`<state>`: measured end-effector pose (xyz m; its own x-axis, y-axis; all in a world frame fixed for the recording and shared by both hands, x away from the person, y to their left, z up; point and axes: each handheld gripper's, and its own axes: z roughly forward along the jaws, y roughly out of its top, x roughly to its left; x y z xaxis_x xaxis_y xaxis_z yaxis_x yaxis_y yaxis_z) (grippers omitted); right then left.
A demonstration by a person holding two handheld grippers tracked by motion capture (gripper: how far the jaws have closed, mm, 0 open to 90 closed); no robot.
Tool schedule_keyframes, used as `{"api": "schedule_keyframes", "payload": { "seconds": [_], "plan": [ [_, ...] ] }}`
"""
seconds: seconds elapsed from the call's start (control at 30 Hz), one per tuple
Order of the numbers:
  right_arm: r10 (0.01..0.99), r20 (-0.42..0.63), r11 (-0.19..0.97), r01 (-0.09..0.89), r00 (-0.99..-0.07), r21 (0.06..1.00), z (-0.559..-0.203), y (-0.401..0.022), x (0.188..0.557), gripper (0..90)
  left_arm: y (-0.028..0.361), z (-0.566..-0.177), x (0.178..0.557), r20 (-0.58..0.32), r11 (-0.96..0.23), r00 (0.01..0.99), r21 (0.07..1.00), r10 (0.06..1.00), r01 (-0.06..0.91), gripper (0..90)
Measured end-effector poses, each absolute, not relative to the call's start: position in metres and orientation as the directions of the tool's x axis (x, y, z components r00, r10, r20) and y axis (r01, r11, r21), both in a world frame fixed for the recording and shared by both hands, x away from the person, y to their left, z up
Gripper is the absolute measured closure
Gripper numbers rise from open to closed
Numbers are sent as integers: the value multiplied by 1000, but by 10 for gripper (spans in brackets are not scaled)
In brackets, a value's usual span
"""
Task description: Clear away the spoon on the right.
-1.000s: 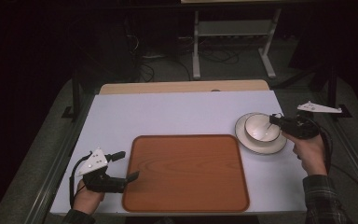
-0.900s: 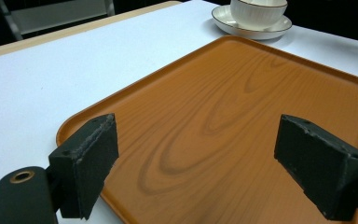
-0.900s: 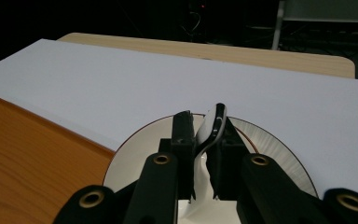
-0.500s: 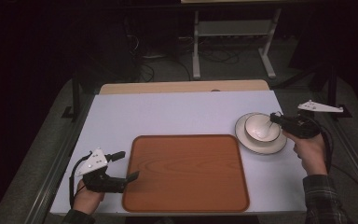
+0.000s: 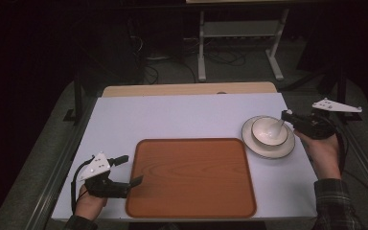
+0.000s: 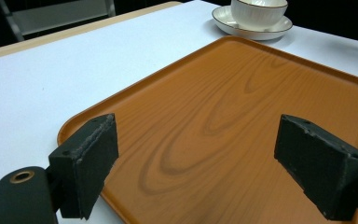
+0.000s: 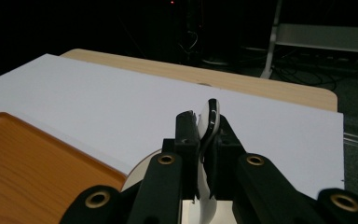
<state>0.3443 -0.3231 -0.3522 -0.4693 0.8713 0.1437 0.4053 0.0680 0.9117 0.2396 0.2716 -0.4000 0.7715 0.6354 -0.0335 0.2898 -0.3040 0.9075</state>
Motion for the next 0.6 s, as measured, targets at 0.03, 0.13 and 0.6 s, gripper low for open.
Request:
{"api": "schedule_keyframes", "payload": {
  "seconds": [0.03, 0.13, 0.6],
  "plan": [
    [871, 143, 66, 401, -469, 914, -350, -323, 343, 837, 272, -400, 240, -34, -303, 771, 908, 636, 290, 129],
    [867, 143, 64, 390, -478, 919, -344, -322, 341, 838, 271, -400, 240, -34, -304, 772, 908, 635, 290, 129],
    [835, 122, 84, 344, -536, 935, -322, -308, 329, 840, 271, -400, 239, -32, -305, 772, 907, 635, 289, 129]
  ]
}}
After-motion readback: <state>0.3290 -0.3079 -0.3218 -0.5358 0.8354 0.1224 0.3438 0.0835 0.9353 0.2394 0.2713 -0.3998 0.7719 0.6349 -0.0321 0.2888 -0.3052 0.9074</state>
